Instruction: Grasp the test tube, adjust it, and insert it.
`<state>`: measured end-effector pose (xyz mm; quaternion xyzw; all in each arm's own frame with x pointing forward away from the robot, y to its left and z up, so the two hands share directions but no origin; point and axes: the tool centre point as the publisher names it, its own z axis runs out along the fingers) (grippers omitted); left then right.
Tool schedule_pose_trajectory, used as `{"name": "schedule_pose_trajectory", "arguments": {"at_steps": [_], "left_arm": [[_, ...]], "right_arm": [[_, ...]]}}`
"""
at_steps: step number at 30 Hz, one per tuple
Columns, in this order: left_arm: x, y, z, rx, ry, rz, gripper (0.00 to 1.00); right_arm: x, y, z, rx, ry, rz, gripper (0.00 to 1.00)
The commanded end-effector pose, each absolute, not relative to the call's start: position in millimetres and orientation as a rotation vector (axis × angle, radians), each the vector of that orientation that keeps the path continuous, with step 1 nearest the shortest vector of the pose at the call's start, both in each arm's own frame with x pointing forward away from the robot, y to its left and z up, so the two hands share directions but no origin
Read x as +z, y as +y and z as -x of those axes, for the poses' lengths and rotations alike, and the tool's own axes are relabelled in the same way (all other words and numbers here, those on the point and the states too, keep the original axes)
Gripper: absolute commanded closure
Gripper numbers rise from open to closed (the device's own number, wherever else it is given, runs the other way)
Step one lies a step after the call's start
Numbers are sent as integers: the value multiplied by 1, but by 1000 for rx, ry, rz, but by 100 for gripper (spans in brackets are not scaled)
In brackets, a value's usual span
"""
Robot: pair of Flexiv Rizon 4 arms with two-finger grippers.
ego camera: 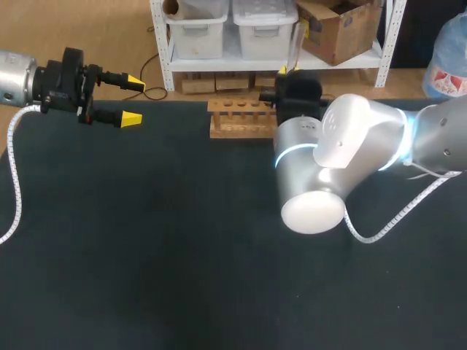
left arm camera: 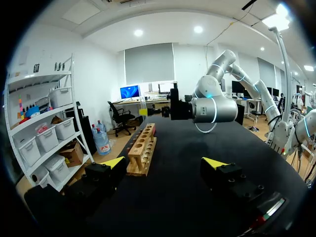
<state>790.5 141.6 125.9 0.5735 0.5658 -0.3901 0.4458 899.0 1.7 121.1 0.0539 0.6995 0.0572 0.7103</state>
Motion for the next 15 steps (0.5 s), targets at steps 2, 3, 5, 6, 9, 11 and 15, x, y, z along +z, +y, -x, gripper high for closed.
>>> {"name": "schedule_pose_trajectory", "arguments": {"at_steps": [2,3,5,6,9,11,15], "left_arm": [[125,141,-789,-961,1401,-1418,0],[125,141,-789,-961,1401,-1418,0],[125,141,-789,-961,1401,-1418,0],[125,141,-789,-961,1401,-1418,0],[125,141,-789,-961,1401,-1418,0],[125,141,-789,-961,1401,-1418,0],[125,141,-789,-961,1401,-1418,0]], "right_arm": [[113,3,-902,140,1555,-110,100],[111,3,-903,142,1558,-109,100],[106,4,-904,142,1564,-109,100],[104,4,-904,142,1568,-112,100],[98,4,-905,140,1575,-119,100],[94,4,-906,138,1576,-123,100],[90,3,-909,132,1569,-133,100]]}}
